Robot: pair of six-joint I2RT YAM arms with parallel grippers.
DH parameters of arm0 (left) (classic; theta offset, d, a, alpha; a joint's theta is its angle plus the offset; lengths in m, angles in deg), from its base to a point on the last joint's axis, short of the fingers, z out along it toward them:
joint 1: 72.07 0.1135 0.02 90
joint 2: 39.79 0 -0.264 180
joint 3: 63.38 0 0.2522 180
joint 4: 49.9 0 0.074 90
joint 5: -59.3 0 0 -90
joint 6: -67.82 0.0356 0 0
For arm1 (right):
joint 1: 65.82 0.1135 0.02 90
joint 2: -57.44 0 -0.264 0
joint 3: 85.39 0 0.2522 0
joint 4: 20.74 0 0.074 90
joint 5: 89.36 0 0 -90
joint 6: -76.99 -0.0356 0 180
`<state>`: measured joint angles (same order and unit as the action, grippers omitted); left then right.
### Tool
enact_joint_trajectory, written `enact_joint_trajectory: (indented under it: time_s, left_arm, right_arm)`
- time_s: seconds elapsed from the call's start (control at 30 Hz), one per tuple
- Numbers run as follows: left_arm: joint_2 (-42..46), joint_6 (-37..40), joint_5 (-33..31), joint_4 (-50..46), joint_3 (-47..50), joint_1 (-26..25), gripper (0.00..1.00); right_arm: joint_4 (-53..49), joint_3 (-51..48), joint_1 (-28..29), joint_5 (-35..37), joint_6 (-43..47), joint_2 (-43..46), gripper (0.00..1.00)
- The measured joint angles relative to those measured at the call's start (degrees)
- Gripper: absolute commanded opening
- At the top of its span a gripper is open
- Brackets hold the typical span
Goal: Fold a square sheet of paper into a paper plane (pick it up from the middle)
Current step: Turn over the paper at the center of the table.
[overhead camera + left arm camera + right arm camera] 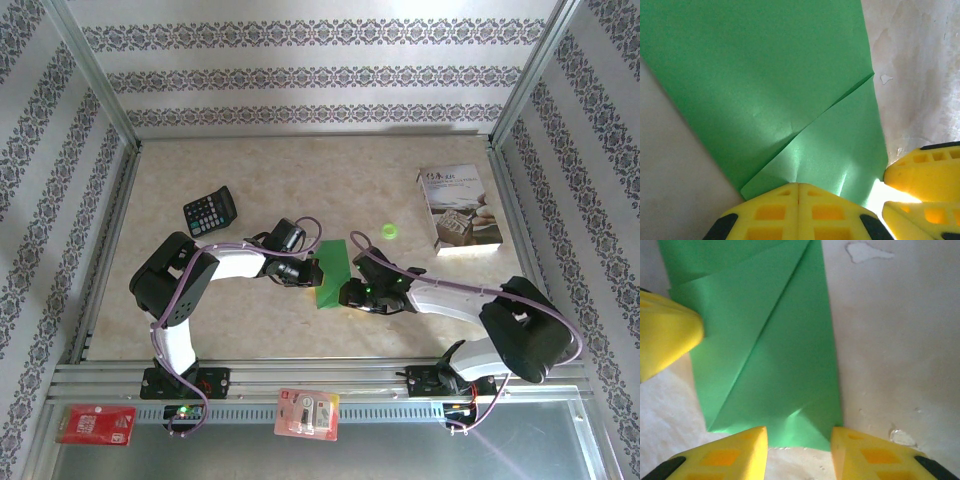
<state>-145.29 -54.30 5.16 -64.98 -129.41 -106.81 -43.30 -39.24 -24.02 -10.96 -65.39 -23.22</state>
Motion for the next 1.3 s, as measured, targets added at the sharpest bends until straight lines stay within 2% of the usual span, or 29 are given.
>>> enact_joint_trajectory:
  time_s: [0.37,0.77,1.03,1.3]
  left_arm:
    - [0.0,0.0,0.1,0.0,0.0,0.0,0.0]
    - [0.0,0.2,0.1,0.0,0.0,0.0,0.0]
    - [0.0,0.2,0.1,-0.6,-0.3,0.0,0.0]
    - [0.0,0.2,-0.1,-0.9,-0.4,0.0,0.0]
  right_arm:
    - [6.6,0.1,-0.1,-1.3,0.5,-1.5,0.45]
    - [14.0,-1.4,-4.6,-4.2,7.2,-1.6,0.56]
    - [17.4,-2.8,-7.8,-8.0,9.5,-1.4,0.52]
    - [23.8,-9.8,-5.8,-8.4,1.2,1.4,0.44]
